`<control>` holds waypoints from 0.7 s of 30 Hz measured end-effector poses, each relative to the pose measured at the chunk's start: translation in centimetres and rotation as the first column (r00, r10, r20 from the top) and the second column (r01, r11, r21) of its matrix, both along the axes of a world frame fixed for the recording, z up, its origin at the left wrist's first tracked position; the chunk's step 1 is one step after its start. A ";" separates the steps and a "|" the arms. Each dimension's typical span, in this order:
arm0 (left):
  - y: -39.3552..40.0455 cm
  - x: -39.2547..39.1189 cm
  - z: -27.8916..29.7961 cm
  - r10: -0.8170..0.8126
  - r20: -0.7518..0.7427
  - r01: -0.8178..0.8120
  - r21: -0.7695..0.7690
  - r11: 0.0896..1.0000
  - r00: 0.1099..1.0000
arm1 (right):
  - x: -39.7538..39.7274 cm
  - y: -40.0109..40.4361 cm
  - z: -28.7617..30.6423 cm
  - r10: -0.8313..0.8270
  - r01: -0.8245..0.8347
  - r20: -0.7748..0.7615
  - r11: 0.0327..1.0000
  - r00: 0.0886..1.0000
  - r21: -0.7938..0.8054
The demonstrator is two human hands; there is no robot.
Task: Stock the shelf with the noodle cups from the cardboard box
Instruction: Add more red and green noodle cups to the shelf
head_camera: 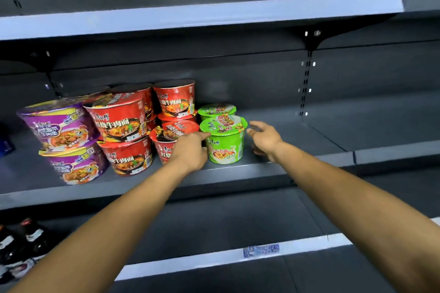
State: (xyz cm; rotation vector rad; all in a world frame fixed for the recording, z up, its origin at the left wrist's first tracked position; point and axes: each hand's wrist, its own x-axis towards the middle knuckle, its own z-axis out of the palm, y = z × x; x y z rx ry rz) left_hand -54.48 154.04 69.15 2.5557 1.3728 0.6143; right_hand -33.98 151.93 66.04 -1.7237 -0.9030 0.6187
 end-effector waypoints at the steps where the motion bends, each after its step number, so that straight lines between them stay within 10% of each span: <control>1: -0.1 0.1 0.1 -0.038 -0.038 0.038 -0.003 0.999 0.999 | -0.6 -0.5 0.0 0.021 -0.023 0.096 1.000 0.995 0.018; 6: -0.8 0.4 -0.3 -0.165 -0.098 0.152 -0.124 0.981 0.981 | -3.0 -1.2 0.5 0.161 -0.146 0.266 0.986 0.950 -0.075; 21: 1.1 0.7 -0.2 -0.096 0.002 0.096 -0.068 0.993 0.995 | -1.4 1.5 1.7 0.170 -0.168 0.020 0.983 0.985 -0.075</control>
